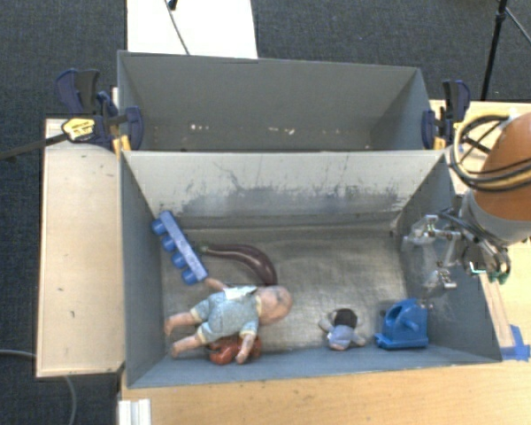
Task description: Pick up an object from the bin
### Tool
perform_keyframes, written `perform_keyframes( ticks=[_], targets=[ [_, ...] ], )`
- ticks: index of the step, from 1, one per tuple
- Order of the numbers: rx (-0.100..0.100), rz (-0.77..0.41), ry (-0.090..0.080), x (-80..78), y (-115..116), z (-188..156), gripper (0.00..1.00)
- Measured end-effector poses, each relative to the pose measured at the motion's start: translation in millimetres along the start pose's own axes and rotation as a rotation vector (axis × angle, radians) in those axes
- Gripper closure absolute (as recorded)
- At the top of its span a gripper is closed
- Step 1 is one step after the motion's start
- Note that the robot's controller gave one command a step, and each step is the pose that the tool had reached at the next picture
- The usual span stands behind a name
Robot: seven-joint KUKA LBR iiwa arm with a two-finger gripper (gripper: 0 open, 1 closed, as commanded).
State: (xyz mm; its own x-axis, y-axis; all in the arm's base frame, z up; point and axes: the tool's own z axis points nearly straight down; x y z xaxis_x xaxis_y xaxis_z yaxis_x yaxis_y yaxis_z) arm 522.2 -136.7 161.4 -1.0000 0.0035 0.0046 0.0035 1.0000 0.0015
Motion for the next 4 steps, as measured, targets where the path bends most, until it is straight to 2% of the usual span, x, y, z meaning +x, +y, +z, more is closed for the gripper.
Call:
perform_keyframes(
  ticks=[1,2,3,4],
  targets=[
    [0.002,-0.004,-0.008,-1.9,0,-4,0.00],
    [0.007,-0.127,-0.016,12.0,24,21,0.00],
    [-0.002,-0.273,-0.002,25.2,55,52,0.00],
    [-0.005,-0.546,-0.006,37.0,6,85,1.00]
  ],
)
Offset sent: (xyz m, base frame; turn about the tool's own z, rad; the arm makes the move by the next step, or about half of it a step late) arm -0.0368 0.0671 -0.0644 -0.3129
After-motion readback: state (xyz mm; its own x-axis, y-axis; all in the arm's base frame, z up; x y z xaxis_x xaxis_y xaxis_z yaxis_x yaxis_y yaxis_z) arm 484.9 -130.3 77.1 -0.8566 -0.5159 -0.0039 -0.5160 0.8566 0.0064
